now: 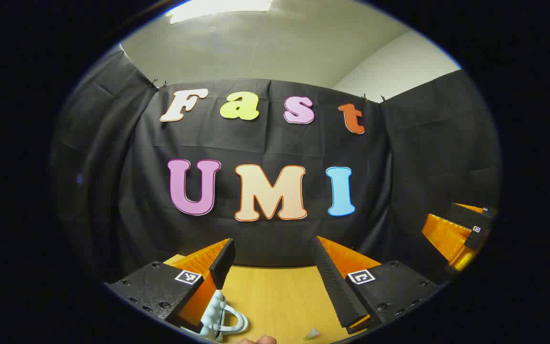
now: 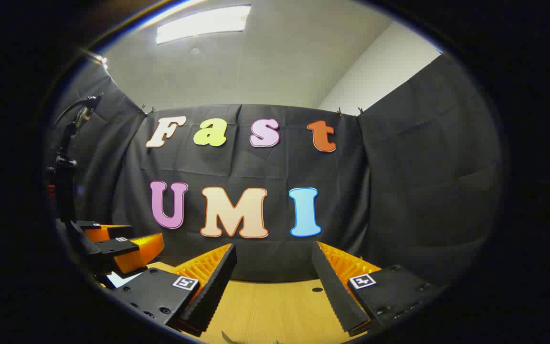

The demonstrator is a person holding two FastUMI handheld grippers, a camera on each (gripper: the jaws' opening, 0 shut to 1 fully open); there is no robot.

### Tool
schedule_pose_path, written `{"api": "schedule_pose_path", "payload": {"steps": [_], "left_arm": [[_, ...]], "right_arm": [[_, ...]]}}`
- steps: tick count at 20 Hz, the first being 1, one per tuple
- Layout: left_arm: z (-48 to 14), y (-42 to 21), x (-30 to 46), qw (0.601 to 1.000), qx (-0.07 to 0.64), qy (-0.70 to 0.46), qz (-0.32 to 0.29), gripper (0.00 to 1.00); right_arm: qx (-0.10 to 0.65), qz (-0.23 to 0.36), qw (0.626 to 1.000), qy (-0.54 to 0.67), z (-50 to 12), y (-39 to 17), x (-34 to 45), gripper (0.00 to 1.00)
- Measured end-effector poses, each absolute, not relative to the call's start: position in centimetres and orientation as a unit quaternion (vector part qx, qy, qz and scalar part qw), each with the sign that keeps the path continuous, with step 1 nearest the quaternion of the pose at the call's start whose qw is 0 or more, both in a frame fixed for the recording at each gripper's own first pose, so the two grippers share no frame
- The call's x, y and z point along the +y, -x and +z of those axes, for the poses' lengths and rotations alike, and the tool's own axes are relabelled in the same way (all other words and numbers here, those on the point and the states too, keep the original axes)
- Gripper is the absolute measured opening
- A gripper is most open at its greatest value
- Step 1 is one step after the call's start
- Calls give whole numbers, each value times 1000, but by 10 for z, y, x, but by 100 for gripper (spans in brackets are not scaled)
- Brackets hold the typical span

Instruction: First open the suitcase, pack the skin care products into it, and then close the suitcase.

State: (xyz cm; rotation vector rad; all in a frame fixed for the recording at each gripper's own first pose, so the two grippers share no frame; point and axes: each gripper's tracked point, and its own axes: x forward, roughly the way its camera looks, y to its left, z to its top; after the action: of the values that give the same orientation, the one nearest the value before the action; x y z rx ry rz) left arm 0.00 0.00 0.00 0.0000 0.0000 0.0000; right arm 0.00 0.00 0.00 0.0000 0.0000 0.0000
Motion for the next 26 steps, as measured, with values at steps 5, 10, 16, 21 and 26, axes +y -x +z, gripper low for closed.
{"api": "schedule_pose_path", "payload": {"steps": [5, 10, 16, 21, 26], "left_arm": [[0, -1, -6, 1000, -5, -15, 9, 95], [-24, 14, -13, 998, 17, -48, 34, 94], [-63, 31, 1, 993, 63, -42, 86, 95], [-143, 25, 32, 982, 165, -27, 90, 95], [-210, 13, 53, 961, 264, -14, 76, 95]], "right_arm": [[15, 5, 1000, -8, -13, -2, -11, 100], [30, 34, 998, -43, -31, -8, -24, 98], [47, 78, 994, -56, -55, -17, -23, 99], [43, 59, 996, -51, -57, -33, -15, 99], [62, 26, 997, -30, -70, -44, -9, 98]]}}
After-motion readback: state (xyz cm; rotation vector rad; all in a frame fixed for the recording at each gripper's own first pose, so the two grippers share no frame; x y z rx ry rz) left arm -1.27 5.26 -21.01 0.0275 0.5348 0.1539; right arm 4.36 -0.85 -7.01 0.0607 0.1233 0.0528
